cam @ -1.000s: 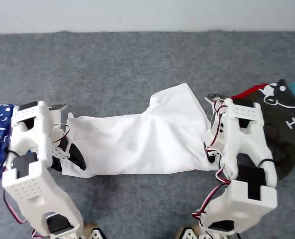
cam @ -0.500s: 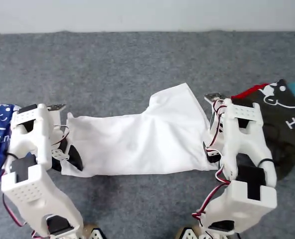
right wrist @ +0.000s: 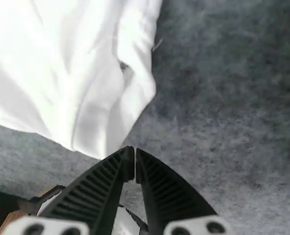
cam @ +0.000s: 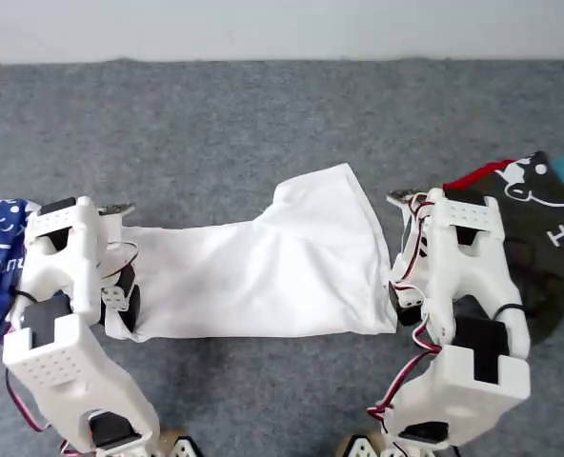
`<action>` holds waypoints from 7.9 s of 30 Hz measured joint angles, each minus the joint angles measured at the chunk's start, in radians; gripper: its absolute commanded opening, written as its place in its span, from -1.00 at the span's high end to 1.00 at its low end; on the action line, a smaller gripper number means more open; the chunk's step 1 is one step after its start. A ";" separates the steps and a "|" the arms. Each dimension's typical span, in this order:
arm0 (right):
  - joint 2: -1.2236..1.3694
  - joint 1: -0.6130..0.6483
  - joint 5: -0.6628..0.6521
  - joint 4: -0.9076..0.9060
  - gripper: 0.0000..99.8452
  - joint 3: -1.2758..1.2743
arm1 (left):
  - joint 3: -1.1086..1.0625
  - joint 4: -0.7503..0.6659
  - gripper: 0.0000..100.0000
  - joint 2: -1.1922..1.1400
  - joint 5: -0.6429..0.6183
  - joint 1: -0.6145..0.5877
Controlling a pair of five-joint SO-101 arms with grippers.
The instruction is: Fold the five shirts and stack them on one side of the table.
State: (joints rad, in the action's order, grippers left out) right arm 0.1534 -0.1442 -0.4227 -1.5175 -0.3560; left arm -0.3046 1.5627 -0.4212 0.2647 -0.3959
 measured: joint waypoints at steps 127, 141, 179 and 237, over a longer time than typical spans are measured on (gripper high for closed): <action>-0.166 0.091 -0.078 -0.232 0.62 0.037 | 0.301 0.028 0.50 -0.020 0.428 -0.221; -0.166 0.170 0.167 0.215 0.62 0.207 | 0.460 0.163 0.50 -0.021 0.152 -0.187; 0.628 0.318 0.181 0.428 0.62 0.816 | 0.413 0.164 0.50 -0.021 0.049 0.029; 0.227 0.371 0.180 -0.230 0.98 0.655 | 0.324 0.164 0.50 -0.021 0.049 0.031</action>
State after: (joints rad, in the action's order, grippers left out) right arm 0.3805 0.2271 -0.2432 -1.7476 0.2992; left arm 0.0192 1.7269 -0.4427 0.3138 -0.3652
